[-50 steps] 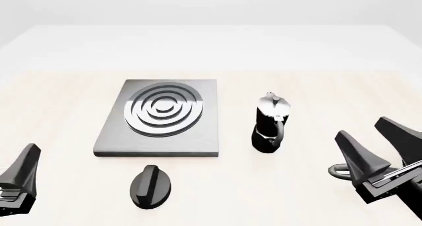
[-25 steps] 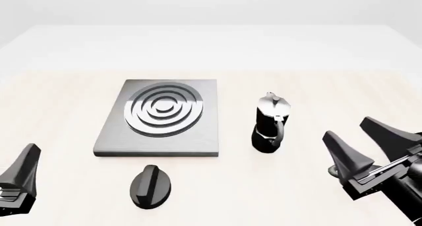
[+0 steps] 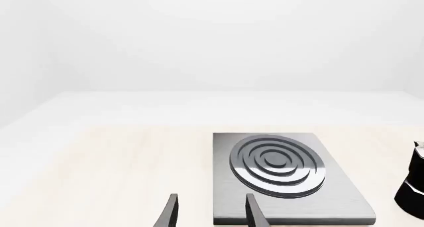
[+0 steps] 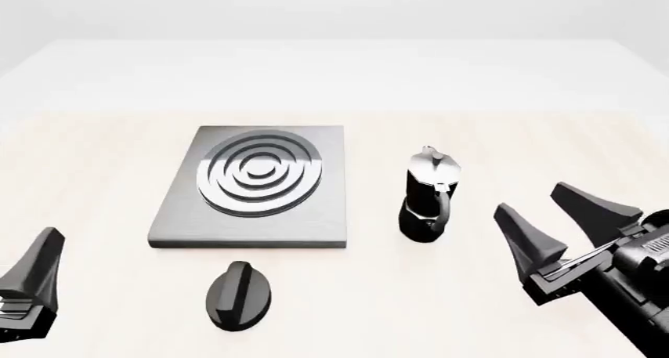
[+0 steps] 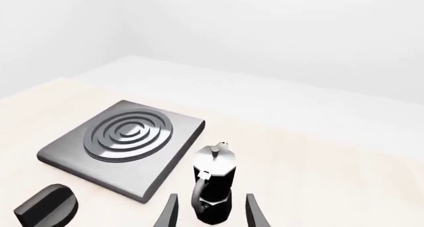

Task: Put the moka pot on the stove.

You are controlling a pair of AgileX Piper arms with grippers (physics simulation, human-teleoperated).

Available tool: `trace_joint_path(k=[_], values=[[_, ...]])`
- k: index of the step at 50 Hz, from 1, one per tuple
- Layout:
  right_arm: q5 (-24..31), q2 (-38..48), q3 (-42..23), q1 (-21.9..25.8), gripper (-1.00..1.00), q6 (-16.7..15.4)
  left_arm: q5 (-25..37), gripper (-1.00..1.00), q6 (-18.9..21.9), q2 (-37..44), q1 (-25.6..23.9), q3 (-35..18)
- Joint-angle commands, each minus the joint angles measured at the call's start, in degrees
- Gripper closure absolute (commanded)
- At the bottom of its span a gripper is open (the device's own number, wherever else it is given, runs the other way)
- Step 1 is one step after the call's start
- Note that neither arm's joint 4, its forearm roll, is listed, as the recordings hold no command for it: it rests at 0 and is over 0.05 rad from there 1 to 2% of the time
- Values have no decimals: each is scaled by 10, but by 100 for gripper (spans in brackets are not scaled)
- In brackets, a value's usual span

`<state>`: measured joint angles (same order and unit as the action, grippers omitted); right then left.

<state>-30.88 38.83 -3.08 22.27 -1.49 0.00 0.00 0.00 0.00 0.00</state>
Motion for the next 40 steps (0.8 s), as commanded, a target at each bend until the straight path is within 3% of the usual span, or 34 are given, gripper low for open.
trace_joint_path(k=[1,40], values=[[-34,39,-1,1,-100,0,0,-100,0,0,0,0],[-170,186,8,7,-100,13,0,-100,0,0,0,0]])
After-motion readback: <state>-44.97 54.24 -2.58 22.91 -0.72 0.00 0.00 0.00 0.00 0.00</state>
